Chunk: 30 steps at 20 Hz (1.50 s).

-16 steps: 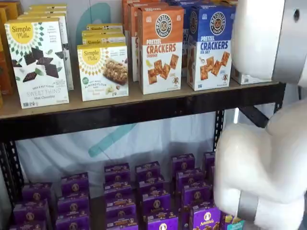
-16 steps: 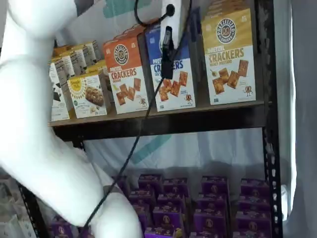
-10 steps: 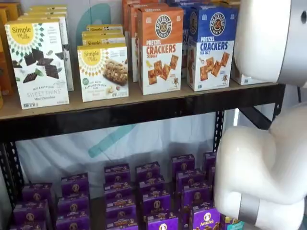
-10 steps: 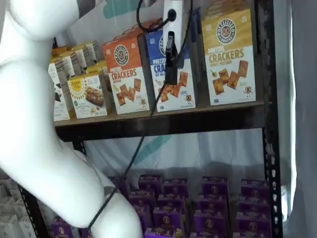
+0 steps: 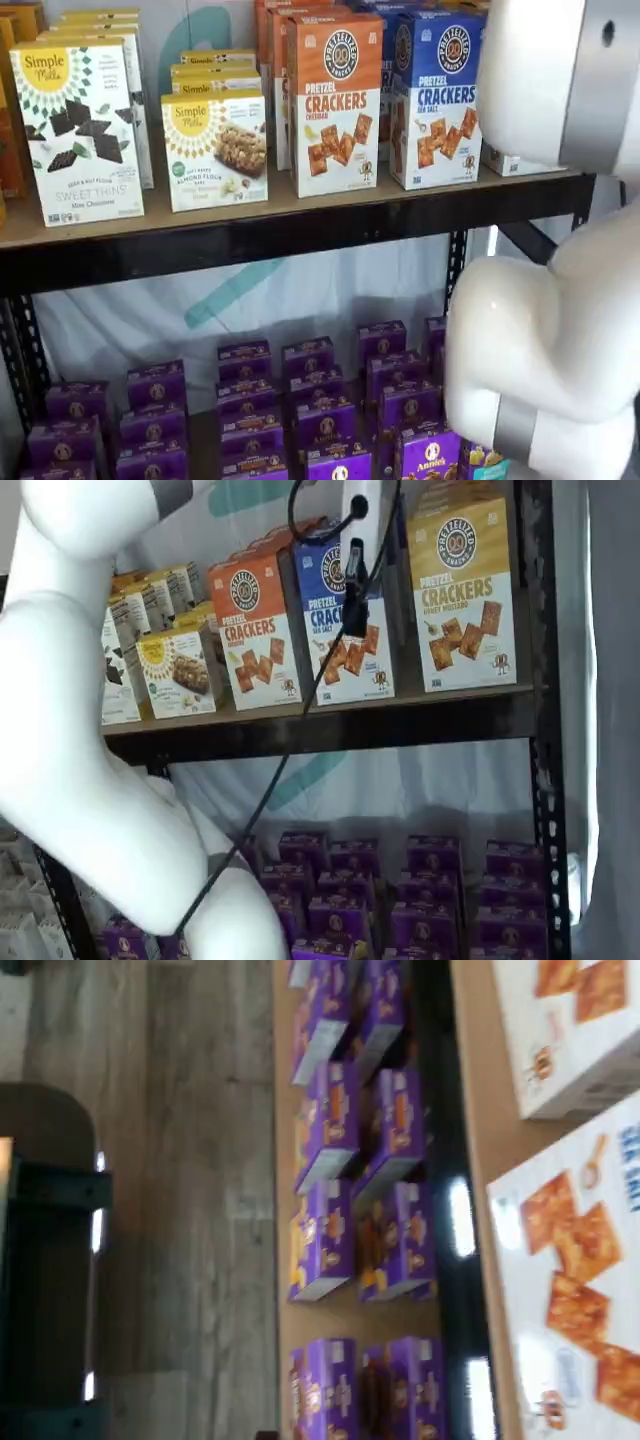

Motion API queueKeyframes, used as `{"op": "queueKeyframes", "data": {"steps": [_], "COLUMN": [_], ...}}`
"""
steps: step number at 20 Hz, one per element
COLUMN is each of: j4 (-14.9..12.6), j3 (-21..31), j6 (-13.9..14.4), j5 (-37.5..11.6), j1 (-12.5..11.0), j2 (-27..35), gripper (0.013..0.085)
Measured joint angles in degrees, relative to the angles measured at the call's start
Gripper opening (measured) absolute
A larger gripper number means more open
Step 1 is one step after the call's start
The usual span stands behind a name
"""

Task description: Retrieve the yellow and white box located on the top shelf, the sixth one from the left

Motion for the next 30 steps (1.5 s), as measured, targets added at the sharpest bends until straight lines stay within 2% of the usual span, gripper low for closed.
{"op": "queueKeyframes", "data": {"steps": [6,10,13,16,20,24,30], "j4": [6.7,12.7,14.9,16.3,17.5,16.7,13.5], "j3": [-3.1,-4.8,-5.8,-4.9,-2.2,-1.4,-2.8], "j6": [-0.9,-0.5,0.0,0.3,0.3,0.2,-0.2], "j5": [0.6,0.9,0.6,-1.6,-8.2,-13.3,-18.0], "j1": [-4.6,-8.1,-8.9,-8.8,-6.9,-4.4,-1.2], "j2": [1.9,3.0,3.5,2.8,0.9,0.7,2.5], "gripper": [0.0850,0.0850,0.0850,0.0850,0.0850,0.0850,0.0850]}}
